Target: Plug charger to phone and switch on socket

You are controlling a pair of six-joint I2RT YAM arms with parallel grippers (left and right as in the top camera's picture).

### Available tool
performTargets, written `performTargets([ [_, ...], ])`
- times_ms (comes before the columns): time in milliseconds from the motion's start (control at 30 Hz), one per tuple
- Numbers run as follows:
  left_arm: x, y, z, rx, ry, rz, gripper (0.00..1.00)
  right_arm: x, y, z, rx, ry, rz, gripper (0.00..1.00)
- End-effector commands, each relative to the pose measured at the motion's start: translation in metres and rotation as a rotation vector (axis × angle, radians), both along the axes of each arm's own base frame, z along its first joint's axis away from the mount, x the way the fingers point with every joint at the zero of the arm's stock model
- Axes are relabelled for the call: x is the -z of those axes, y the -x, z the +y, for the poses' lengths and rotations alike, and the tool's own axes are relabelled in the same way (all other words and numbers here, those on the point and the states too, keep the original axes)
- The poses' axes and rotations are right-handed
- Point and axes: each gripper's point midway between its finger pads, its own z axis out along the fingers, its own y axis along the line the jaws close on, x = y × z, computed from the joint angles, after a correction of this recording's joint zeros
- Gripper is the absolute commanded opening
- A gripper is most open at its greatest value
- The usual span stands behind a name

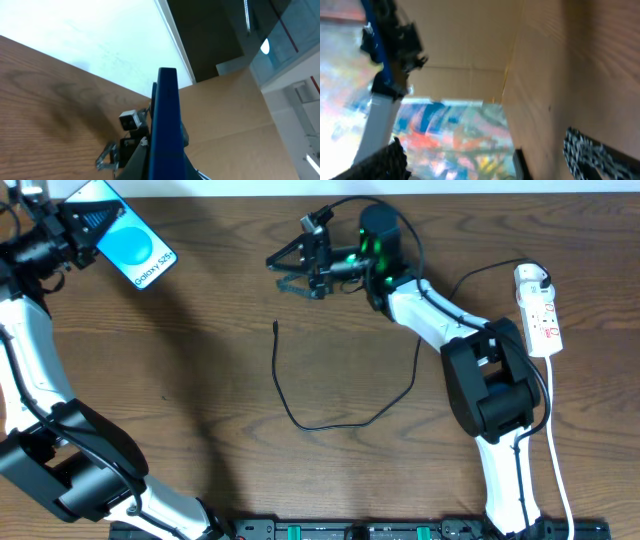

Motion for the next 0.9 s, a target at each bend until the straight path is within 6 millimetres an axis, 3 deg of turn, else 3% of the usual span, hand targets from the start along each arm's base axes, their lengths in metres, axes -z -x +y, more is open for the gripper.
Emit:
performTargets([
  [0, -0.012, 0.01, 0.0, 0.013, 0.003, -0.017, 0.07, 0.005, -0.002, 0.021, 0.063, 0.04, -0.098, 0.99],
  [267, -0.012, 0.013, 0.011, -0.01, 0.002, -0.018, 0.07, 0.056, -0.002, 0.029, 0.168, 0.392, -0.106, 0.99],
  [500, -0.012, 0.013, 0.015, -0.019, -0.006, -0.027, 0.07, 0.066, -0.011, 0.008, 0.331, 0.789, -0.218, 0.99],
  [700, -0.012, 0.014, 0.015, -0.018, -0.016, -0.041, 0.07, 0.061, 0.001, 0.017, 0.406, 0.942, -0.319, 0.99],
  [867, -0.012, 0.014, 0.015, -0.018, -0.016, -0.04, 0.07, 0.072, 0.011, 0.007, 0.48, 1.067, -0.302, 0.99],
])
